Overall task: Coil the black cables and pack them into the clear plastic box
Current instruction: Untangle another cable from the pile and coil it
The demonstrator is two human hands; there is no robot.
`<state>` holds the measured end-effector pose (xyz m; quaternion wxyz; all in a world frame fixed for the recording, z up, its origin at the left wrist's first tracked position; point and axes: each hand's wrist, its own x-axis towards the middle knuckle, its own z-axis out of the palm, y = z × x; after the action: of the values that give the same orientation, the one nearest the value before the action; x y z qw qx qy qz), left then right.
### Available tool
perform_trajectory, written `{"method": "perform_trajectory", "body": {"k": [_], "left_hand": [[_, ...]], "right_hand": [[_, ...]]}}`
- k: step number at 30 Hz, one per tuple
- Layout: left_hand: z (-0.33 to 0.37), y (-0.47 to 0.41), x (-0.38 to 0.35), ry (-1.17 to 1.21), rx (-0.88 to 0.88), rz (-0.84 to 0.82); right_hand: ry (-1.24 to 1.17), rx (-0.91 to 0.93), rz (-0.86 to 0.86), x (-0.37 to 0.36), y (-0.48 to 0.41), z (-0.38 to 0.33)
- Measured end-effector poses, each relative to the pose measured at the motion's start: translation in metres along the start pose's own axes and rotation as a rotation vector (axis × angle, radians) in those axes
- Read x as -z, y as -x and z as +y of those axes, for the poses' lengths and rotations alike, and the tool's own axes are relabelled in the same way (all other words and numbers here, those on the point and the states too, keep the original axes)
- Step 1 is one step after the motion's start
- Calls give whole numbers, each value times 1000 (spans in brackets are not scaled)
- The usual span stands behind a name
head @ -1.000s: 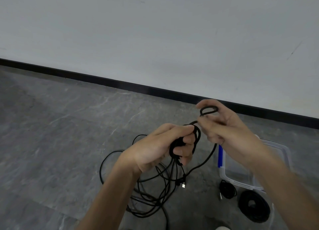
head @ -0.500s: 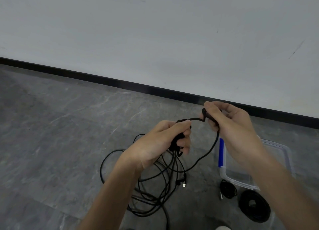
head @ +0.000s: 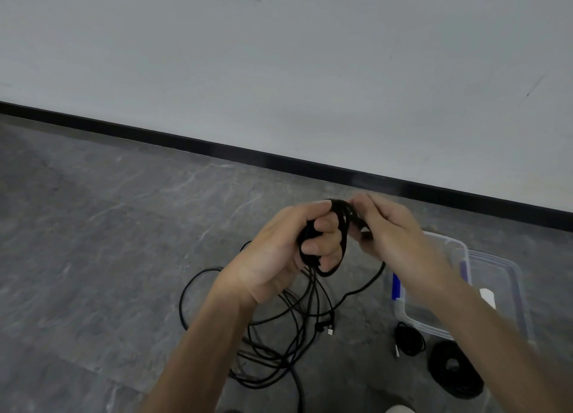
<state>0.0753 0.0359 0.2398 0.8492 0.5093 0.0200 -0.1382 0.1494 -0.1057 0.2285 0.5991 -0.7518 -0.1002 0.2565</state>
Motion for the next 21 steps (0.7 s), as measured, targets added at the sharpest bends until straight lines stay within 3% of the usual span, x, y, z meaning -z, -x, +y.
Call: {"method": "perform_trajectory", "body": {"k": [6, 21], "left_hand": [[1, -5, 0, 255, -54, 126], [3, -2, 9, 434, -51, 264]], "right_hand": [[26, 152, -66, 3, 1, 1], [106, 377, -114, 16, -5, 11]]}}
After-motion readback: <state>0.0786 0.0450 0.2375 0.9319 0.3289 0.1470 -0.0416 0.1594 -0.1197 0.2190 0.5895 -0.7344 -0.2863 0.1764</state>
